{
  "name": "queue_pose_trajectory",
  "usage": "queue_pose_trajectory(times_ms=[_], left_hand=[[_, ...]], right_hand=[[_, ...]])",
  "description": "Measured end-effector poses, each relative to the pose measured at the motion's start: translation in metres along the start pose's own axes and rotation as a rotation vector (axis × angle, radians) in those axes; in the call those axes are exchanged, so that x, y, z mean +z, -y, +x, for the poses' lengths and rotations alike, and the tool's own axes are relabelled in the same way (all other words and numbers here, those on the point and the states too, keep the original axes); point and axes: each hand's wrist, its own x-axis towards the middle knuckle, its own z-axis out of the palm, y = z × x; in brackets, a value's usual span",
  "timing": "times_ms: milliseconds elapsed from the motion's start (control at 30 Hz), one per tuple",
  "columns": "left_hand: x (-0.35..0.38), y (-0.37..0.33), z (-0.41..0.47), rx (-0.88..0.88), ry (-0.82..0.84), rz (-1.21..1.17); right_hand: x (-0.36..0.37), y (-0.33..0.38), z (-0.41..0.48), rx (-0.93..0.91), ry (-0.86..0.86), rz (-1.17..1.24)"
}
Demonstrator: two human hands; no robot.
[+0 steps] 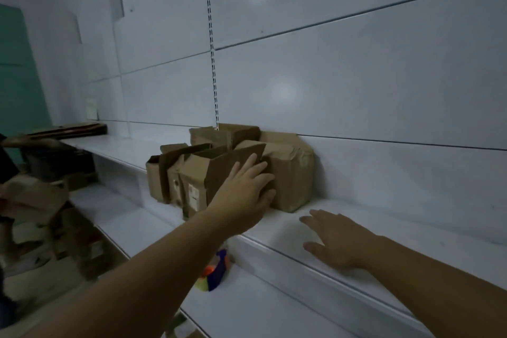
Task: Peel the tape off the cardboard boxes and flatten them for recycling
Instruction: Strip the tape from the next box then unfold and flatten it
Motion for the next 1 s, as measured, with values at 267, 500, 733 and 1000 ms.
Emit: queue_pose_trajectory(times_ms=[267,500,733,1000], left_hand=[[-0.062,0.068,0.048,-0.235,-0.381,-0.590],[-0.065,0.147,0.068,-0.199,0.358,-0.269],[-0.065,0.165,0.093,0.014,0.666,0.067],[-0.102,0.204,0.094,0.343,0.467,-0.095]], right_hand=[[-0.072,0.027,0.071,-0.086,-0.374,0.154],[-0.092,0.060,0.140,-0.169,-0.543,0.263],[-0.090,0.080,0.165,-0.070,-0.448,0.166],[-0.102,0.101,0.160,0.171,-0.651,-0.016]])
